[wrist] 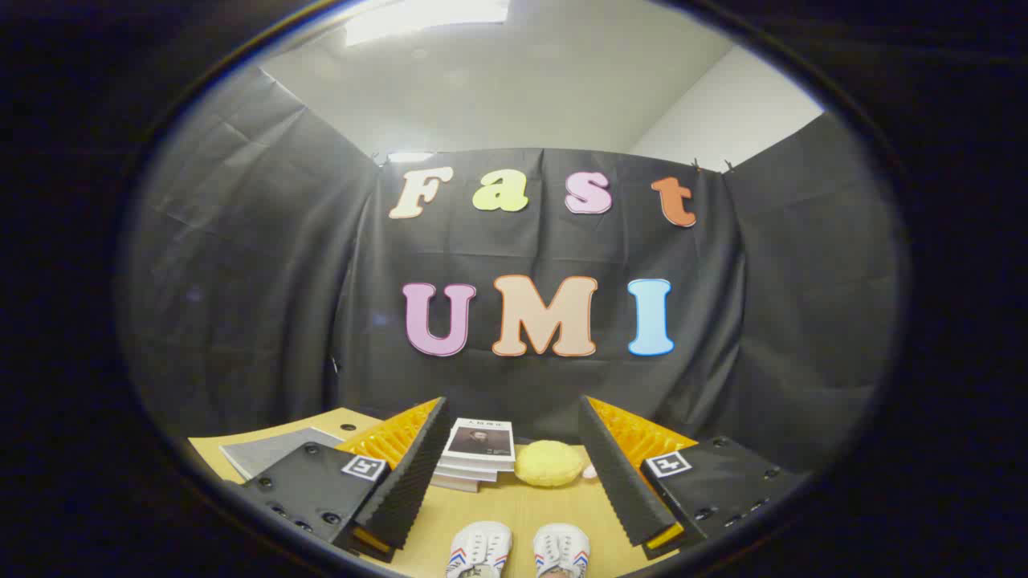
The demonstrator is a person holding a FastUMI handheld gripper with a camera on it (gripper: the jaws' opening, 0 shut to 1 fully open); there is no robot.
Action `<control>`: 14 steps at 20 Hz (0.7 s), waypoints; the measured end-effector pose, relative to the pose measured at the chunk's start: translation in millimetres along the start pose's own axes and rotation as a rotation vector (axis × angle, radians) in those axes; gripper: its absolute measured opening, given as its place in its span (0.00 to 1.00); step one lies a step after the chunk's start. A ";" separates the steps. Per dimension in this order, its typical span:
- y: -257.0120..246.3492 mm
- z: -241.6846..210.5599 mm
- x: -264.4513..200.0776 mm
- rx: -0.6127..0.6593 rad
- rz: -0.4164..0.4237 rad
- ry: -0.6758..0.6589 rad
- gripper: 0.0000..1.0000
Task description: Open the storage box then place both shoes into the box .Put the left shoe in first, then the right shoe, with the right side of both shoes facing outward in a uniform manner.
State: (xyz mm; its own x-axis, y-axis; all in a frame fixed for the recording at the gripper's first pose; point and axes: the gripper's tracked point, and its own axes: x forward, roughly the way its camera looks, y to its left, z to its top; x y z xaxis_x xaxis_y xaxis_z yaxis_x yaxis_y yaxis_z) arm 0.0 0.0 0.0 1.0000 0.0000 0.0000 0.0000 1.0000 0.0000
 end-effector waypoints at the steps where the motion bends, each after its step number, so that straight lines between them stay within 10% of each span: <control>1: 3.8 0.2 0.6 -0.003 0.010 0.004 1.00; 14: 9.0 -0.1 10.5 -0.005 -0.008 0.000 1.00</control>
State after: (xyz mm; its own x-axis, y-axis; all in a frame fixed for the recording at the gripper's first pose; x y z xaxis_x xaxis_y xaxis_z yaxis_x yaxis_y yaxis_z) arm 10.5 9.0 -0.1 1.0000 -0.0079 -0.0004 0.0079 1.0000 -0.0051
